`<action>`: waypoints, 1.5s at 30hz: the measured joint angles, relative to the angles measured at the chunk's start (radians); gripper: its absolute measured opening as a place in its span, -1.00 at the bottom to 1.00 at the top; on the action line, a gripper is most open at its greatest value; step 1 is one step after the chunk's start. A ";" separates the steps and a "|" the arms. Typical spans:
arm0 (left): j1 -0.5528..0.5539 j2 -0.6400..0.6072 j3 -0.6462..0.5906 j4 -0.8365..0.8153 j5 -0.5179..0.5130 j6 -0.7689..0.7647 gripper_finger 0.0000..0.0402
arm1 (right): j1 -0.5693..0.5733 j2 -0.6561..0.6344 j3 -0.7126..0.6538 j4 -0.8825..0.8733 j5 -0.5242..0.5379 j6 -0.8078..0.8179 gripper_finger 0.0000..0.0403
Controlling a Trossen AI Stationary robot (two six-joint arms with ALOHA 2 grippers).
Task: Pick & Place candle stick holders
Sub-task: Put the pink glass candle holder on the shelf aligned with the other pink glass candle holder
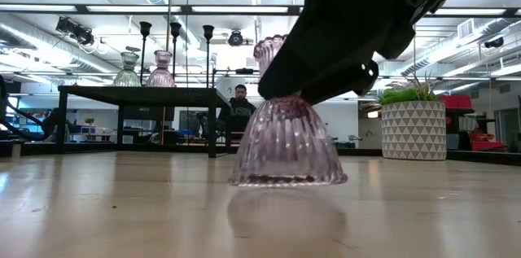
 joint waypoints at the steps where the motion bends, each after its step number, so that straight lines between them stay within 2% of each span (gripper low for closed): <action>1: 0.000 0.000 0.000 0.000 -0.001 0.000 0.21 | -0.002 -0.007 -0.001 -0.006 -0.002 0.000 -0.43; 9: 0.000 0.000 0.000 0.001 -0.004 0.000 0.21 | -0.033 -0.129 -0.002 -0.056 0.002 -0.001 -0.43; 19: 0.001 0.000 0.000 0.011 -0.070 -0.001 0.21 | -0.090 -0.386 0.003 -0.056 0.036 -0.082 -0.43; 24: 0.008 0.000 0.000 0.067 -0.090 0.009 0.21 | -0.133 -0.475 0.003 -0.023 0.040 -0.085 -0.43; 30: 0.031 0.000 0.000 0.152 -0.091 0.075 0.21 | -0.165 -0.495 0.005 0.027 0.000 -0.122 -0.43; 37: 0.045 0.000 0.000 0.166 -0.091 0.103 0.21 | -0.172 -0.494 0.006 0.037 -0.021 -0.110 -0.43; 45: 0.060 0.000 0.000 0.171 -0.089 0.103 0.21 | -0.174 -0.454 0.083 -0.003 -0.022 -0.150 -0.43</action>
